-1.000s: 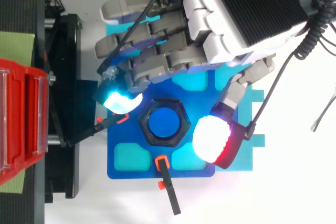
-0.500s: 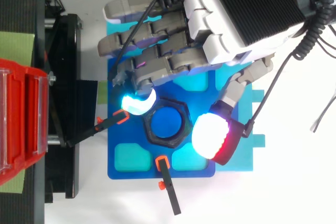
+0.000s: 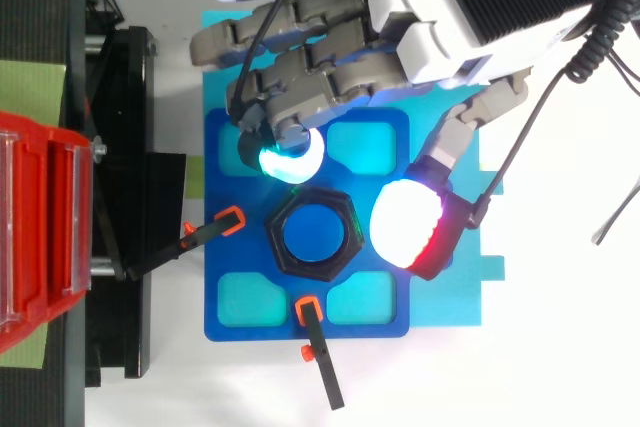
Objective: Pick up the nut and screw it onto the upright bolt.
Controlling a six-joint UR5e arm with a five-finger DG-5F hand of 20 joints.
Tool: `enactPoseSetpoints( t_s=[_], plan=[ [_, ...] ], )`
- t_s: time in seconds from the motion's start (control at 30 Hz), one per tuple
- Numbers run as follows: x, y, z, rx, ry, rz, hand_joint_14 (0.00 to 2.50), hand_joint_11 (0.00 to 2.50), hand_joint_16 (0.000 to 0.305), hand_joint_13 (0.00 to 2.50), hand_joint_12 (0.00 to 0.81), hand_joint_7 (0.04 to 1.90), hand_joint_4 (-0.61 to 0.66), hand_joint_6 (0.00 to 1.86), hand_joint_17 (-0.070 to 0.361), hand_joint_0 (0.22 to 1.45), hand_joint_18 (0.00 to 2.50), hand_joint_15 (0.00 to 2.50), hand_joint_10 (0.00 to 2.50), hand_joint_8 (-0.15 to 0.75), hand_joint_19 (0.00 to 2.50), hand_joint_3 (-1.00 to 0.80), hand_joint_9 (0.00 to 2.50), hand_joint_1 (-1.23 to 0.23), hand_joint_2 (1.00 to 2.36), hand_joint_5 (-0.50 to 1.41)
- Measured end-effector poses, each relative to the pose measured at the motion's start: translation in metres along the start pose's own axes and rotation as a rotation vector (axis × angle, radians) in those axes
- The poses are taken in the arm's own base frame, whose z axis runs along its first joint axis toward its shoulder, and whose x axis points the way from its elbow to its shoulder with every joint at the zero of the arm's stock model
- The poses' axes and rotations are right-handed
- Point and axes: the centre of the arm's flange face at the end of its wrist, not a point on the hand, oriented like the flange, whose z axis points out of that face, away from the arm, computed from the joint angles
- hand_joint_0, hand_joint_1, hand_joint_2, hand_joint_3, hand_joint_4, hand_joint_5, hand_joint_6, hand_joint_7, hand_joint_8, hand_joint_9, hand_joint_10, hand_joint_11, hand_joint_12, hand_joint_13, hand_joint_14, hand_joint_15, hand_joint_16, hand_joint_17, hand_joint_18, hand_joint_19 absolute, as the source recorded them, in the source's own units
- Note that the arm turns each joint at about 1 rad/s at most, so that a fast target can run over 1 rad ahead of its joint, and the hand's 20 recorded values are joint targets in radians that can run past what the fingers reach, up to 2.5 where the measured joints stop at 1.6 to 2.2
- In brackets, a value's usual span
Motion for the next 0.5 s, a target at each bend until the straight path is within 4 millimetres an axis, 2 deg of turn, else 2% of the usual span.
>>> enactPoseSetpoints(
  t_s=[0.1,0.23,0.33,0.4,0.5],
  plan=[
    [-0.0015,-0.0022,-0.0016,0.002,-0.003,-0.003,0.0,0.0,0.026,0.66,0.263,1.12,0.17,0.72,0.059,0.49,0.35,0.0,0.0,0.276,0.0,-0.5,0.97,-0.22,1.0,-0.02],
    [-0.0029,-0.0043,-0.0033,0.005,-0.005,-0.004,0.0,0.0,0.025,0.68,0.254,1.14,0.16,0.7,0.056,0.49,0.38,0.0,0.0,0.271,0.0,-0.5,1.04,-0.22,1.0,-0.01],
    [-0.0037,-0.0049,-0.0035,0.002,-0.008,-0.008,0.0,0.0,0.029,0.6,0.275,1.46,0.23,0.5,0.066,0.48,0.29,0.0,0.0,0.275,0.0,-0.5,0.95,-0.19,1.0,-0.02],
    [-0.0049,-0.0049,-0.0027,-0.003,-0.016,-0.013,0.0,0.0,0.032,0.56,0.29,1.27,0.24,0.5,0.072,0.48,0.25,0.0,0.0,0.27,0.0,-0.5,0.89,-0.18,1.0,-0.07],
    [-0.0068,-0.005,-0.0012,-0.011,-0.03,-0.018,0.0,0.0,0.035,0.52,0.309,1.08,0.26,0.5,0.079,0.47,0.21,0.0,0.0,0.266,0.0,-0.5,0.82,-0.17,1.0,-0.12]
  ],
)
